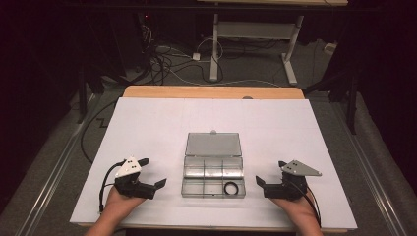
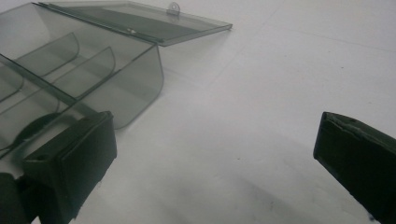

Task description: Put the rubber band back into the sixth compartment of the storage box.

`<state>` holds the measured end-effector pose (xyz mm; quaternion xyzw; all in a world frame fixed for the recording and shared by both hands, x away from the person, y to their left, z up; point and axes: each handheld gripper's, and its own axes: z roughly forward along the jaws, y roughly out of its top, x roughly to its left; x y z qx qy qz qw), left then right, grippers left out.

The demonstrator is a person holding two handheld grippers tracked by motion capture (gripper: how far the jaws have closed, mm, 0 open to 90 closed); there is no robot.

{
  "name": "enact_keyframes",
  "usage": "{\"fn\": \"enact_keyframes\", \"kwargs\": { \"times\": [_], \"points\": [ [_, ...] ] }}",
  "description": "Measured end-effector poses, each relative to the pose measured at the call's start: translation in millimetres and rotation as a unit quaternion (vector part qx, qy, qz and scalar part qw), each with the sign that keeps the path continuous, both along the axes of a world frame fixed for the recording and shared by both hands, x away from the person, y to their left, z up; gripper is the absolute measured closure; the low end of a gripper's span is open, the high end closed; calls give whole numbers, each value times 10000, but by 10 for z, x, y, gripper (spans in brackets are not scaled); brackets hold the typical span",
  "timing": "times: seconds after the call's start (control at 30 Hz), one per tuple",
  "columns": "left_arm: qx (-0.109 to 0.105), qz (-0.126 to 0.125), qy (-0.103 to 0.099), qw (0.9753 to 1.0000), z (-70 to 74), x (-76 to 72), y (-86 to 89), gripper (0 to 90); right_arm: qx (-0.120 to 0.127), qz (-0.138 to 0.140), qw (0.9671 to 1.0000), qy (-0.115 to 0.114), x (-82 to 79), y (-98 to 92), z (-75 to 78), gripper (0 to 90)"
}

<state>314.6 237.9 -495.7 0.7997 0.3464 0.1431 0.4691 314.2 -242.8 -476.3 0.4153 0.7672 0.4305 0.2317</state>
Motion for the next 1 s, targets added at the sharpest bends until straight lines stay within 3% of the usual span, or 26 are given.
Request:
{"fn": "enact_keyframes", "kwargs": {
  "times": [0.07, 0.47, 0.67, 0.77, 0.9, 1.0],
  "points": [
    [-8, 33, -6, 10000, 2, -2, 1, 0, -21, 0, 10000, 48, 14, -10, -4, 2],
    [-46, 150, 62, 9999, 9, 10, 8, 0, -39, -108, 9998, -190, 57, -21, 24, 2],
    [-98, 201, -67, 9997, 41, 24, -6, 0, 10, -123, 9997, -209, 85, 4, 30, 1],
    [-144, 236, 13, 9996, 58, 76, -18, 0, -29, -92, 9997, -217, 113, 30, 30, 2],
    [-32, 190, 239, 9995, 79, 163, -69, 0, -16, -74, 9997, -214, 158, 71, 50, 2],
    [-29, 94, 249, 9996, 101, 212, -115, 0, 26, -114, 9998, -173, 202, 98, 64, 2]
  ]
}}
